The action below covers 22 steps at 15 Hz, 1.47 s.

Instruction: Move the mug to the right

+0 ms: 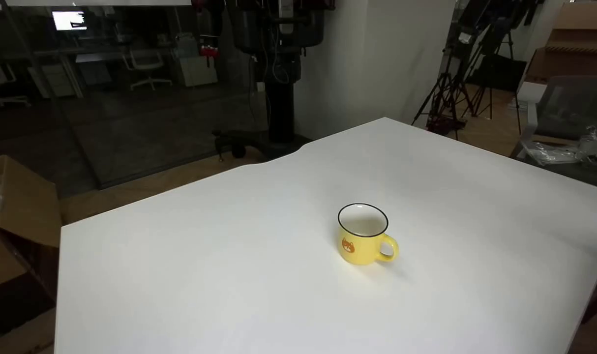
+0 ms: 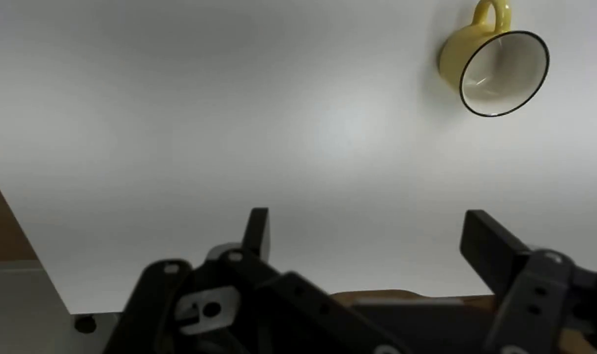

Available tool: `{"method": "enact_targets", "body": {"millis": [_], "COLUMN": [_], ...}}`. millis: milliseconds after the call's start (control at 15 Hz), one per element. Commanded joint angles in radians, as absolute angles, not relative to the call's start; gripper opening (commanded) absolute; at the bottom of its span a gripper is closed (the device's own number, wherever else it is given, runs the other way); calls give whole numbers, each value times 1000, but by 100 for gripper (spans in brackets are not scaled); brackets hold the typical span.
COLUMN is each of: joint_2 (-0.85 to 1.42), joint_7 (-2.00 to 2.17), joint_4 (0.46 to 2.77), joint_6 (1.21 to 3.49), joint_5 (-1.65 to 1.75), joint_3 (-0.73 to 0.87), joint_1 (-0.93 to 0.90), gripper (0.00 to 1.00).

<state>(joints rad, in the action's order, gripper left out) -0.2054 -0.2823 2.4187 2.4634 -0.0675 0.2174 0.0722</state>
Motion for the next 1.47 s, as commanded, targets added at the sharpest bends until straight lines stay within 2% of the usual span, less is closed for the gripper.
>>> {"method": "enact_targets", "body": {"millis": [0,333,600,667,1400], "joint_2": [-43,159,272,225,307], "joint_7": [-326,-246,-185,-234,-261], "joint_4": [2315,2223,2208,2242,2255], "joint_6": [2370,2334,2426,2400,2452], "joint_5": [-138,-13,179,113,154], "joint_3": [197,131,94,87,6], "joint_1": [53,64,24,60,18], "gripper": [100,100,100,100,100]}}
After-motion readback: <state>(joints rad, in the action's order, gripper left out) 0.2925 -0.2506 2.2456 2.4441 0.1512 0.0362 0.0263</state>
